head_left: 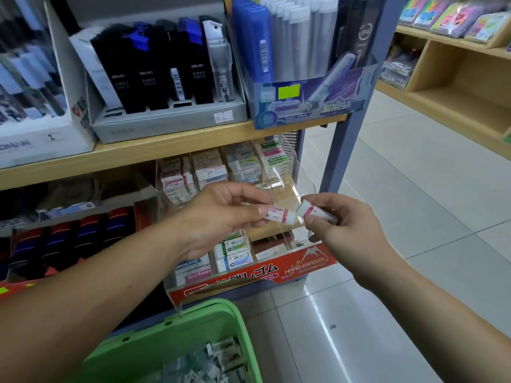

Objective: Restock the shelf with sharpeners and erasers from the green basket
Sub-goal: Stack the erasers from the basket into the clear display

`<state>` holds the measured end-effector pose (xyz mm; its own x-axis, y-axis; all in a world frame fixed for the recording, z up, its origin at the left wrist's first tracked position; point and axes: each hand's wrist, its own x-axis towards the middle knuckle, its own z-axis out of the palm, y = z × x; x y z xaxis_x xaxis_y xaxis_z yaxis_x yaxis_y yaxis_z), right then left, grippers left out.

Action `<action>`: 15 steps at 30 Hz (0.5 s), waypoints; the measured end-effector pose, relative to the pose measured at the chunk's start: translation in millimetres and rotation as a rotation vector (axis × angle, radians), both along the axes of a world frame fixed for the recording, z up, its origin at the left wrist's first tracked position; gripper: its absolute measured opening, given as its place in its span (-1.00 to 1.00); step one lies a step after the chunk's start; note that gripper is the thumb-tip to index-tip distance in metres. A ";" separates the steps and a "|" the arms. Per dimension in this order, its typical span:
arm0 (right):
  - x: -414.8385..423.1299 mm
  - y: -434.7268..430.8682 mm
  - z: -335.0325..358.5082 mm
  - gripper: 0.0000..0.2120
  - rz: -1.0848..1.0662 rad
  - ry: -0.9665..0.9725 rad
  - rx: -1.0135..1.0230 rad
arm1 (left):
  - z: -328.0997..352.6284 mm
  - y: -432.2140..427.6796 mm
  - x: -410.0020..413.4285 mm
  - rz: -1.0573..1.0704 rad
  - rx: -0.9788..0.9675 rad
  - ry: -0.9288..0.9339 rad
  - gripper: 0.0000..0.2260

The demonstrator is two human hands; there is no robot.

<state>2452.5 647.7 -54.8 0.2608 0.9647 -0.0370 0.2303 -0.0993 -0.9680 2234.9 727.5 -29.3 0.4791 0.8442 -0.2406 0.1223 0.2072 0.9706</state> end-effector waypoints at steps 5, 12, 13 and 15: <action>-8.5 2.2 1.9 -0.91 0.021 -0.007 0.028 | 1.2 -4.5 -13.6 0.032 0.027 0.013 -0.69; -14.9 1.5 8.5 -0.92 -0.003 -0.005 0.028 | 5.5 -3.5 -23.4 0.048 0.024 0.063 -0.62; -15.3 1.6 8.3 -0.90 -0.013 0.010 0.030 | 6.1 -2.8 -24.6 0.056 0.010 0.060 -0.62; -16.8 1.8 8.5 -0.87 -0.019 0.019 0.027 | 7.6 -0.4 -26.4 0.087 -0.040 0.042 -0.71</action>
<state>2435.7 649.5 -46.3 0.2789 0.9602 -0.0164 0.2098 -0.0775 -0.9747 2208.5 727.1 -21.7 0.3930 0.8716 -0.2930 0.1421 0.2573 0.9558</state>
